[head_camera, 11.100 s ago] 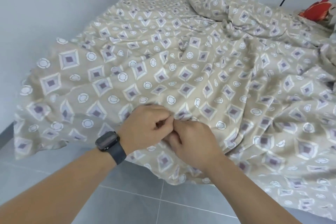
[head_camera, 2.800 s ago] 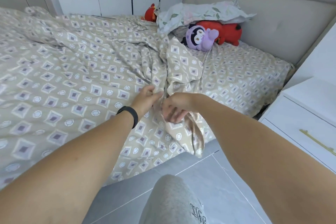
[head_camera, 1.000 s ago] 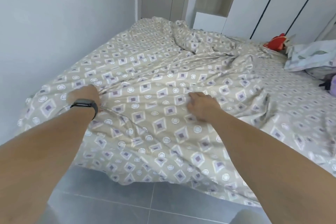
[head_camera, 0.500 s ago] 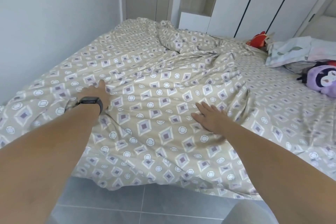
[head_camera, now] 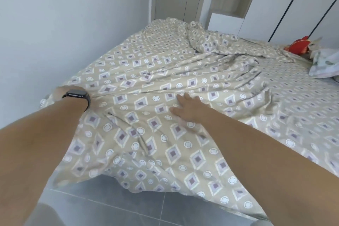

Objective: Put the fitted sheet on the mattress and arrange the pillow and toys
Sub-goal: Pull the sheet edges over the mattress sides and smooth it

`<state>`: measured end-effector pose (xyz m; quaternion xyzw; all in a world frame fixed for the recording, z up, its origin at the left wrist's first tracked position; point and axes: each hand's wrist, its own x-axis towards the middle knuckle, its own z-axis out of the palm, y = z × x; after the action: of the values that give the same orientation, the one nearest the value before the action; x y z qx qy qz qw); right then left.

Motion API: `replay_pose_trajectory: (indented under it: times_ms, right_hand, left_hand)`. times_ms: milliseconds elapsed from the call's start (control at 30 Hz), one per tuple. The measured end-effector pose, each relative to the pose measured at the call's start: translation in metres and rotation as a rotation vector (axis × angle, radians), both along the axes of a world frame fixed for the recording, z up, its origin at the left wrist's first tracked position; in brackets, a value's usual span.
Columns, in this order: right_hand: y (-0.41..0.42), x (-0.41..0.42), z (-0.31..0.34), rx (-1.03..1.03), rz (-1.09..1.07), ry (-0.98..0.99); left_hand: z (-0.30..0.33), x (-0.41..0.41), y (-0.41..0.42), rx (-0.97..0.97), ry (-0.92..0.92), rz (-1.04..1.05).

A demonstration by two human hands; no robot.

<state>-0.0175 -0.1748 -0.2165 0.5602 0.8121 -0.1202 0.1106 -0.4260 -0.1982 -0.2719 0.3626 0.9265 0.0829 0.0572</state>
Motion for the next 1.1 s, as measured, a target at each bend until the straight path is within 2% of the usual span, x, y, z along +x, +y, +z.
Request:
replay_pose_trajectory:
  times_ms: [67,133,167,233,333,367,400,500,533,600,633,667,733,800,833,933,1100]
  right_hand:
    - [0.002,-0.017,-0.014,0.001,-0.035,-0.025]
    - [0.002,-0.030,-0.025,0.052,-0.071,-0.061]
    - [0.005,-0.036,-0.030,0.075,-0.080,-0.067]
    - [0.011,-0.040,-0.033,0.096,-0.101,-0.074]
    - [0.011,-0.043,-0.035,0.083,-0.129,-0.079]
    - [0.008,-0.047,-0.035,0.097,-0.131,-0.099]
    - [0.006,-0.051,-0.033,0.094,-0.143,-0.124]
    - [0.008,-0.065,0.008,-0.021,-0.176,-0.211]
    - [0.010,-0.070,0.024,-0.062,-0.144,-0.224]
    - [0.007,-0.074,0.069,-0.215,-0.022,-0.206]
    - [-0.006,-0.073,0.107,-0.281,0.002,-0.115]
    - [-0.024,-0.067,0.122,-0.317,0.010,-0.006]
    - [-0.075,-0.048,0.174,-0.386,-0.049,0.181]
    - [-0.135,-0.016,0.228,-0.514,-0.146,0.237]
    - [-0.162,0.001,0.255,-0.568,-0.205,0.224]
    - [-0.223,0.045,0.328,-0.623,-0.355,0.214]
    - [-0.215,0.066,0.454,-0.397,-0.623,0.411]
  left_hand:
    - [-0.007,0.003,0.000,0.021,0.036,0.018]
    - [0.006,0.035,-0.013,-0.039,0.112,-0.089]
    - [0.007,0.046,-0.016,-0.067,0.218,-0.146]
    - [0.012,0.062,-0.019,-0.050,0.312,-0.217]
    - [0.008,0.063,-0.019,-0.149,0.372,-0.209]
    - [0.013,0.065,-0.024,-0.248,0.386,-0.217]
    - [0.018,0.069,-0.029,-0.267,0.469,-0.265]
    - [0.050,0.087,-0.053,-0.416,0.487,-0.436]
    - [0.063,0.095,-0.060,-0.379,0.450,-0.535]
    - [0.105,0.116,-0.077,-0.361,0.238,-0.723]
    - [0.144,0.129,-0.087,-0.353,0.117,-0.808]
    - [0.157,0.144,-0.098,-0.311,0.025,-0.875]
    - [0.209,0.164,-0.124,-0.273,-0.218,-0.886]
    - [0.264,0.180,-0.163,-0.313,-0.466,-0.791]
    - [0.293,0.186,-0.182,-0.357,-0.531,-0.757]
    - [0.373,0.197,-0.224,-0.426,-0.643,-0.753]
    - [0.505,0.189,-0.208,-0.395,-0.652,-0.904]
